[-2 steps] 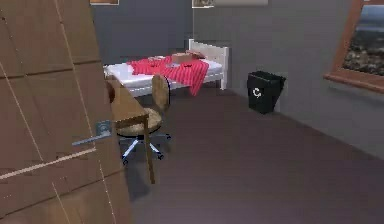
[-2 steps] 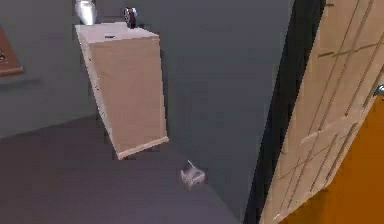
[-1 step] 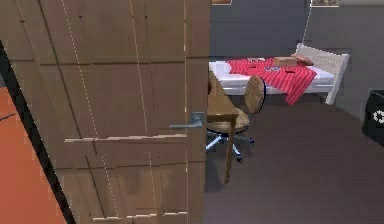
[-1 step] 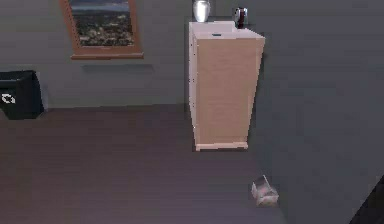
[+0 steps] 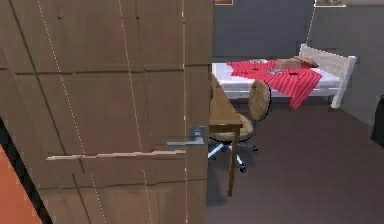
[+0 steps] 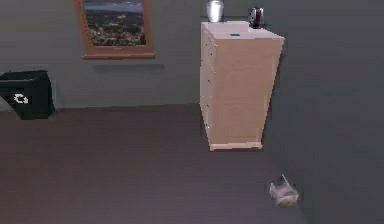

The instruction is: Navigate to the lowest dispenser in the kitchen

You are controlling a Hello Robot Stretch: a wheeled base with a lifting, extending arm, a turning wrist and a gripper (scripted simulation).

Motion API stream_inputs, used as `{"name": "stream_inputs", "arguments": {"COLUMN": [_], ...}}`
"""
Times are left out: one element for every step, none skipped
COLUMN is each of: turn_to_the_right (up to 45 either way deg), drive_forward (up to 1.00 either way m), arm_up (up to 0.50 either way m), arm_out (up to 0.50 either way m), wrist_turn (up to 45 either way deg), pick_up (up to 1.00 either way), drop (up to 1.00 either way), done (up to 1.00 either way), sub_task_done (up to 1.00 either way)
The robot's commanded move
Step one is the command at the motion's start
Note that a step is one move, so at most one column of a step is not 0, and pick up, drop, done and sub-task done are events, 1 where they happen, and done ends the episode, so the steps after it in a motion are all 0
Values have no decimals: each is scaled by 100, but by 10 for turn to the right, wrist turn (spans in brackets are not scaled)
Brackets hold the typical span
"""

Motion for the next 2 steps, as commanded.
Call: {"name": "stream_inputs", "arguments": {"turn_to_the_right": [-450,-300], "drive_forward": [0,0], "arm_up": [0,0], "arm_out": [0,0], "wrist_turn": [0,0], "pick_up": [0,0], "drop": [0,0], "done": [0,0], "sub_task_done": [0,0]}}
